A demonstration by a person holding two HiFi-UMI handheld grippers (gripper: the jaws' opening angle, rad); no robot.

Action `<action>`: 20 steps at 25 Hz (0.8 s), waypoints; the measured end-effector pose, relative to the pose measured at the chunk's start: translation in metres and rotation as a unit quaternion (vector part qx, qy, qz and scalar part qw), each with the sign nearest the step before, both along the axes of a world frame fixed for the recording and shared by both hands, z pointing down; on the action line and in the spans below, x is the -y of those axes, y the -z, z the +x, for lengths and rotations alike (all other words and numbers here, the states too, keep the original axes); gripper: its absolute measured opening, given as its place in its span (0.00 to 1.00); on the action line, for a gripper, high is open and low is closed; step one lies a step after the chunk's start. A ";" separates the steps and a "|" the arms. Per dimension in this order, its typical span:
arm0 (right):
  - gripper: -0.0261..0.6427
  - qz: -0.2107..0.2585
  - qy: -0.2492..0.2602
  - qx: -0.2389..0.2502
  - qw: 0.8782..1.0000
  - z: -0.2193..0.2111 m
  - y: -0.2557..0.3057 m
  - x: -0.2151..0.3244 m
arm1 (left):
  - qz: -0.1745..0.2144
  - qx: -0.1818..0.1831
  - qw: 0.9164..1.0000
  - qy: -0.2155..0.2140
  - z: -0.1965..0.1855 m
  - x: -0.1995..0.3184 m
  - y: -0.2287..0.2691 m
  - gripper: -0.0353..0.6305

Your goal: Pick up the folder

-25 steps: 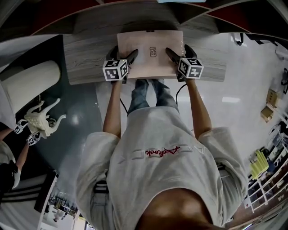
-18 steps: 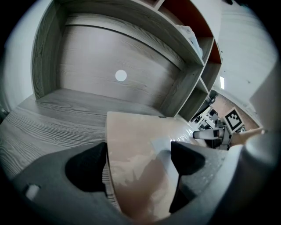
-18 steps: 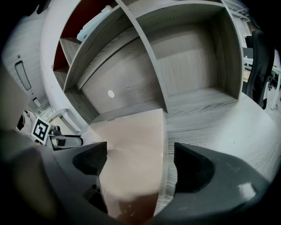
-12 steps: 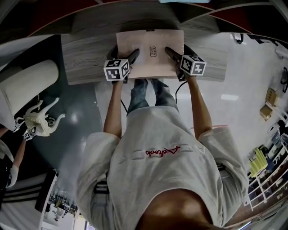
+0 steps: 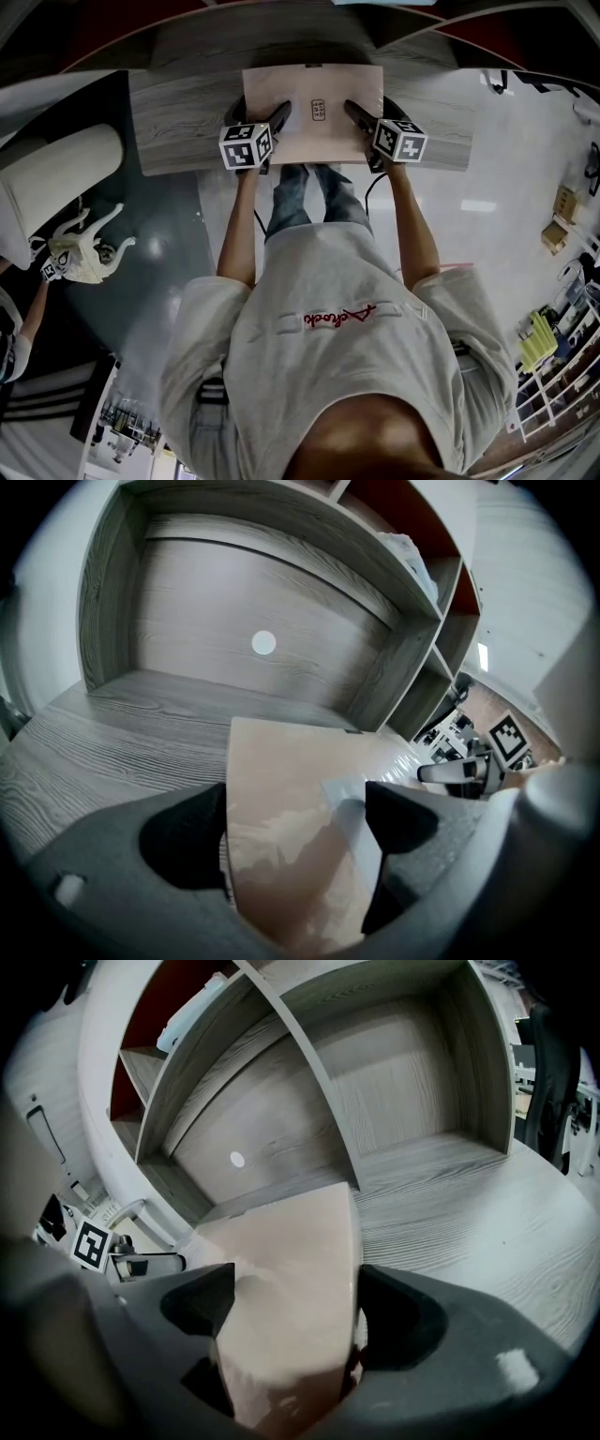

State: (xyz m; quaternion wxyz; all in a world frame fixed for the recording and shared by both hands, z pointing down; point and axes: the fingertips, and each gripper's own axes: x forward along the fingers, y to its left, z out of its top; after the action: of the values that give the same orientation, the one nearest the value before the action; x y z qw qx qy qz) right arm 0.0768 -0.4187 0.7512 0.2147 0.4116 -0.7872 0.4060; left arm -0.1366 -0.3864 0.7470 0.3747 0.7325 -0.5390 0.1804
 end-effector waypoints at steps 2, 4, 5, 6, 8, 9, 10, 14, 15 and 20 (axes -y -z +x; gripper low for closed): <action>0.68 0.002 -0.002 0.000 1.000 0.001 0.002 -0.003 | 0.000 0.000 1.000 -0.001 0.001 -0.002 0.001 0.76; 0.68 0.005 0.000 -0.001 1.000 0.002 0.004 -0.004 | 0.002 0.000 1.000 0.001 0.001 -0.004 0.003 0.76; 0.68 0.007 0.001 -0.002 1.000 0.002 0.006 -0.005 | 0.005 0.002 1.000 0.001 0.001 -0.005 0.005 0.76; 0.68 0.011 0.002 -0.002 1.000 0.001 0.008 -0.005 | 0.009 0.003 1.000 0.002 0.001 -0.006 0.007 0.76; 0.68 0.020 0.002 -0.001 1.000 0.000 0.015 -0.005 | 0.019 0.006 1.000 0.003 -0.001 -0.005 0.014 0.76; 0.68 0.025 0.002 0.001 1.000 0.000 0.019 -0.004 | 0.024 0.006 1.000 0.003 -0.002 -0.005 0.018 0.76; 0.68 0.031 0.001 0.002 1.000 -0.001 0.024 -0.003 | 0.029 0.007 1.000 0.003 -0.002 -0.004 0.023 0.76; 0.68 0.052 -0.005 0.008 0.999 -0.001 0.044 -0.004 | 0.051 0.014 0.999 -0.001 -0.003 -0.003 0.045 0.76; 0.68 0.056 -0.007 0.010 0.998 0.000 0.049 -0.004 | 0.055 0.015 0.998 -0.002 -0.002 -0.002 0.050 0.76; 0.68 0.076 -0.011 0.014 0.997 -0.001 0.072 -0.007 | 0.077 0.021 0.997 -0.005 -0.003 -0.003 0.074 0.76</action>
State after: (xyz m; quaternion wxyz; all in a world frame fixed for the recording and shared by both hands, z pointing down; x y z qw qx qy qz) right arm 0.0758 -0.4120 0.6797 0.1672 0.4298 -0.8141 0.3530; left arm -0.1401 -0.3832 0.6730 0.3053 0.7577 -0.5556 0.1551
